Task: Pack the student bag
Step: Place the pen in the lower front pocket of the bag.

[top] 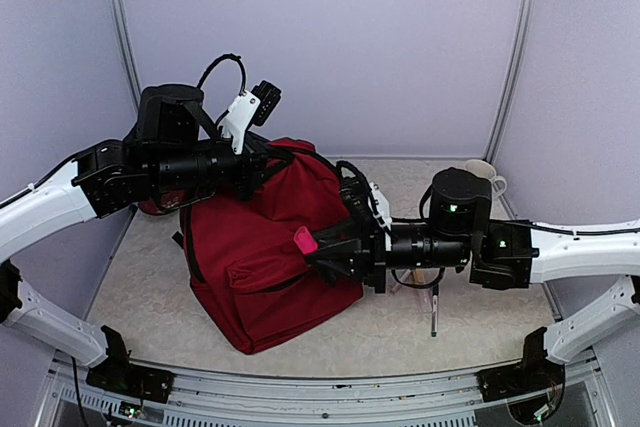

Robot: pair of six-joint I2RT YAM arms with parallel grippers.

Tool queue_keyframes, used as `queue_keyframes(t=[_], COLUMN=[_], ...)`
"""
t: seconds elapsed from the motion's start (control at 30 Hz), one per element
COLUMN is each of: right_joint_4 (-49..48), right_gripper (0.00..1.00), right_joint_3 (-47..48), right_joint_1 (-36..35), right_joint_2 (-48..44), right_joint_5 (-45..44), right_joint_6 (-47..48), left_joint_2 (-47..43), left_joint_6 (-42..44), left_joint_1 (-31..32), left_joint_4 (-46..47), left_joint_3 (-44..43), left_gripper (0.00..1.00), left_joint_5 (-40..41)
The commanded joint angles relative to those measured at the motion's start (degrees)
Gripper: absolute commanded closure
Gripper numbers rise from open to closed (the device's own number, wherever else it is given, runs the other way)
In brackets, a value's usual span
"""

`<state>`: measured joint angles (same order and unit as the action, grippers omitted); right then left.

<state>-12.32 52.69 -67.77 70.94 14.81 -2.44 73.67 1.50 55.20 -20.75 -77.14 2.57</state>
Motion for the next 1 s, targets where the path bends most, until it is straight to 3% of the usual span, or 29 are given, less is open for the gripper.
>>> queue_keyframes(t=[0.0,0.2,0.5,0.97], right_joint_4=[-10.91,-7.57,-3.98,0.11], right_gripper=[1.0,1.0,1.0,1.0], right_joint_3=[-0.38,2.13,3.76,5.92], right_joint_1=[-2.57,-2.81,-2.57,2.82], right_joint_2=[4.71,9.64,11.1,13.98], right_joint_5=[7.74,10.84,6.24,9.68], right_joint_6=[11.43,27.16,49.88,54.04], left_joint_2=[-1.14,-1.37,-0.73,-0.37], left_joint_6=[0.32,0.53,0.96,1.27], left_joint_1=[-0.53,-0.62,-0.62,-0.62], left_joint_4=[2.66,3.49,3.78,3.59], left_joint_3=[0.64,1.33,1.62,1.64], left_gripper=[1.0,1.0,1.0,1.0], left_joint_5=[-1.64,-2.77,-4.12,-4.62])
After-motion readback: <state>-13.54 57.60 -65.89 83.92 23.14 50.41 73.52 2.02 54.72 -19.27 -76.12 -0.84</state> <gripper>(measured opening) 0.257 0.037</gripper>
